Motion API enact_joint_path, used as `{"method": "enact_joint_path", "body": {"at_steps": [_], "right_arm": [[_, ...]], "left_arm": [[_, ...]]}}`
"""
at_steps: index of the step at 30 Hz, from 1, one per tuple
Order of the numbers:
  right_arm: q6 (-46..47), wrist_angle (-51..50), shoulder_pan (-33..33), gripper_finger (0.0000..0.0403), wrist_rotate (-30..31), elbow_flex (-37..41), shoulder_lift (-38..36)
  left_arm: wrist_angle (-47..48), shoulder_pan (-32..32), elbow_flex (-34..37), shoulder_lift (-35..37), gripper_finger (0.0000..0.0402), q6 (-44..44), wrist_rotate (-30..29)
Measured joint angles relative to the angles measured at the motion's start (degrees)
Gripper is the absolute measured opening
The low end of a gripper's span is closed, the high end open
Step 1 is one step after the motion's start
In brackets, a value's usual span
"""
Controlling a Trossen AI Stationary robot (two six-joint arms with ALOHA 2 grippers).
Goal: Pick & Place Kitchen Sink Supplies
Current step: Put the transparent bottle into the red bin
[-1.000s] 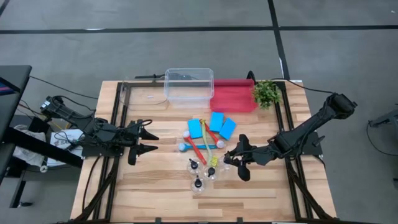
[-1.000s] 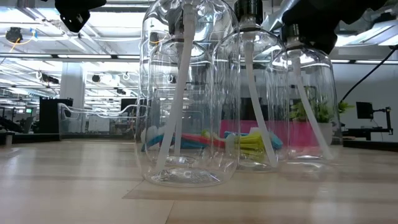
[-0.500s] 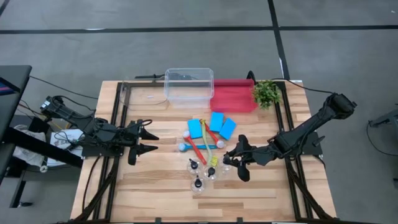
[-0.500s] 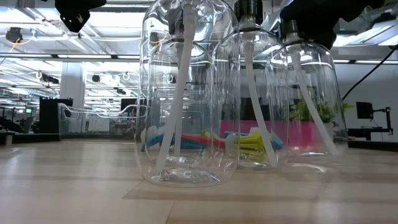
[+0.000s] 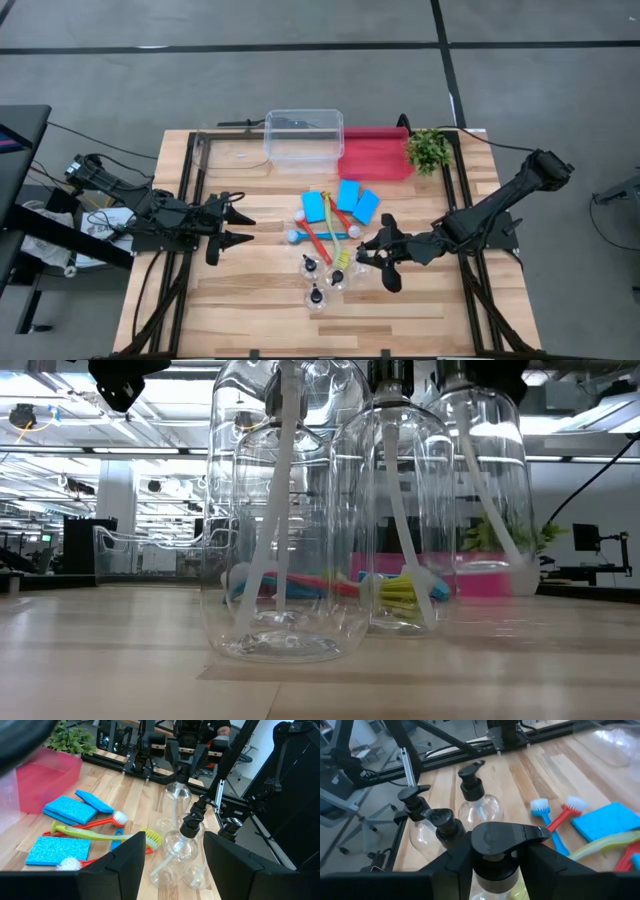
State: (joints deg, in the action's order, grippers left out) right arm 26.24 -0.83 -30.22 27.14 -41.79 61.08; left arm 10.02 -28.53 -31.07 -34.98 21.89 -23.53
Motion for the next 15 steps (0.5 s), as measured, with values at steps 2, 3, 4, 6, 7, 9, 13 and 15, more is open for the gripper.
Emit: {"method": "enact_joint_path", "body": {"at_steps": [2,3,4,6,7,9,13,15], "right_arm": [[-1.0,-1.7,0.0,0.0119,0.0,-1.2,0.0],[-1.3,-2.6,0.0,0.0119,0.1,-1.8,0.0],[-1.3,-3.9,0.0,0.0121,0.1,-2.5,0.0],[-1.3,-6.7,0.1,0.0129,0.4,-4.0,0.0],[-1.3,-8.0,0.2,0.0133,1.0,-4.8,0.0],[-1.3,-10.3,0.6,0.0140,1.4,-6.1,0.0],[-1.4,-14.4,1.8,0.0135,1.4,-9.0,0.0],[-2.2,-16.3,2.5,0.0126,1.4,-10.4,0.0]], "left_arm": [[-0.1,0.0,0.0,0.0,0.0202,0.0,0.0],[-0.2,0.0,0.0,0.0,0.0202,0.0,0.0],[-0.2,0.0,0.0,0.0,0.0202,0.0,0.0],[-0.2,0.0,0.0,0.0,0.0202,0.0,0.0],[-0.2,0.0,0.0,0.0,0.0202,0.0,0.0],[-0.2,0.0,0.0,0.0,0.0202,0.0,0.0],[-0.3,0.0,0.0,0.0,0.0202,0.0,0.0],[-0.4,0.0,0.0,0.0,0.0202,0.0,0.0]]}}
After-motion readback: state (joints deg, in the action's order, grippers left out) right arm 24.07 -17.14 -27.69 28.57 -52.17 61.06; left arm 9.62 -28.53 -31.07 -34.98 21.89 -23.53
